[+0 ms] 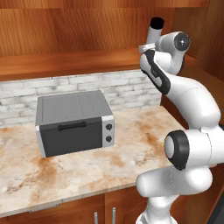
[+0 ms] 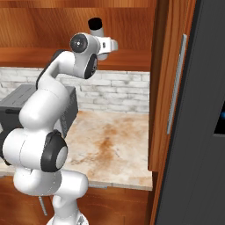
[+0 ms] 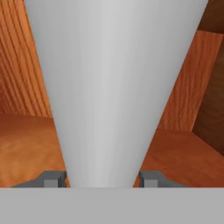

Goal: Pick the milk, bottled water, water bottle from the counter and place them in the open cabinet.

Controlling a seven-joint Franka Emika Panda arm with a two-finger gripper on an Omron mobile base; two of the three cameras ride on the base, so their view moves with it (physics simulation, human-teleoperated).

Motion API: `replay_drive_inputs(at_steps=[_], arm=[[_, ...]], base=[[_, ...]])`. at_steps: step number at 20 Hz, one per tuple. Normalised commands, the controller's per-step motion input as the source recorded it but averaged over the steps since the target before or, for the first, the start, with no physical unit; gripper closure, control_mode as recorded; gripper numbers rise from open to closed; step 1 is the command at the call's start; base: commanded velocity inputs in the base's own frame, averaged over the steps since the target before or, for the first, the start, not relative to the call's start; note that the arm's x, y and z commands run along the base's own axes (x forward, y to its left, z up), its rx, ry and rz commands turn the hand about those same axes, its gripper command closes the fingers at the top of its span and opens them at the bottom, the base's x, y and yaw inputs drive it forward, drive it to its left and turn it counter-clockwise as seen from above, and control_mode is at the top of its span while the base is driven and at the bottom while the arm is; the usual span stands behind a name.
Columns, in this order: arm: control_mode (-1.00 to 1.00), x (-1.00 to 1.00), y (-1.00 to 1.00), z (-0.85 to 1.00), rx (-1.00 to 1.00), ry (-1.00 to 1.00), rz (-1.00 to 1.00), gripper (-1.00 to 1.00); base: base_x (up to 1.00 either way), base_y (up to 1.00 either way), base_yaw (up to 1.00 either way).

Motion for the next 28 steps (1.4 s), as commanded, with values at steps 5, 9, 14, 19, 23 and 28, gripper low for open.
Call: replay_drive_inputs(at_steps=[5,9,14,19,23,28], arm=[[-1.0,0.24,-0.04,0.0,0.0,0.0,0.0,1.0],[-1.0,0.2,-0.02,0.0,0.0,0.0,0.0,1.0],[-1.0,0.04,-0.01,0.0,0.0,0.05,0.0,1.0],[-1.0,0.03,-0.02,0.0,0.0,0.06,0.0,1.0],[-1.0,0.02,-0.05,0.0,0.0,0.02,0.0,1.0],[-1.0,0.1,-0.01,0.0,0.0,0.01,0.0,1.0]], base=[[0.0,0.0,0.0],[0.0,0.0,0.0],[0.0,0.0,0.0],[0.0,0.0,0.0],[0.0,0.0,0.0],[0.0,0.0,0.0]])
